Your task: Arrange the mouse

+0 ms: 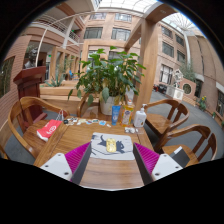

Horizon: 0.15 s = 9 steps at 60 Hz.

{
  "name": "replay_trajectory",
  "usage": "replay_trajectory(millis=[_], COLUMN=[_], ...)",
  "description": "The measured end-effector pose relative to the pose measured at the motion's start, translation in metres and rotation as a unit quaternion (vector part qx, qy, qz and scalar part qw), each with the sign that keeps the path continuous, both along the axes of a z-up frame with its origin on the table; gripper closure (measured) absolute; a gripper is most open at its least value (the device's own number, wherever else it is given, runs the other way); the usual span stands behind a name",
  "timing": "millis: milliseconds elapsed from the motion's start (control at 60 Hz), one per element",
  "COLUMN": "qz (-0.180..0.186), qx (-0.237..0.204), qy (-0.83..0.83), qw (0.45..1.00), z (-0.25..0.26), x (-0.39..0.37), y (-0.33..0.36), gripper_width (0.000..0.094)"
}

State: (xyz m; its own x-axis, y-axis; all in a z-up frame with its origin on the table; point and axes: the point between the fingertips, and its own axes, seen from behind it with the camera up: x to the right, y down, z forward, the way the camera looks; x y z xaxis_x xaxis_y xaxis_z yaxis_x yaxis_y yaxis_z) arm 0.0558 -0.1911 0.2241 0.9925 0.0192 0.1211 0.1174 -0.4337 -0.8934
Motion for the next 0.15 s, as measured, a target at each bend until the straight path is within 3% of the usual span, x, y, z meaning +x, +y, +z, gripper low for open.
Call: replay_trajectory(millis=[150], qz=[0.0], qx=[-0.003], qy=[0.005], qw=[1.0], z=[0.0], x=[0.0019], y=[-0.0114], gripper_width=[0.0083])
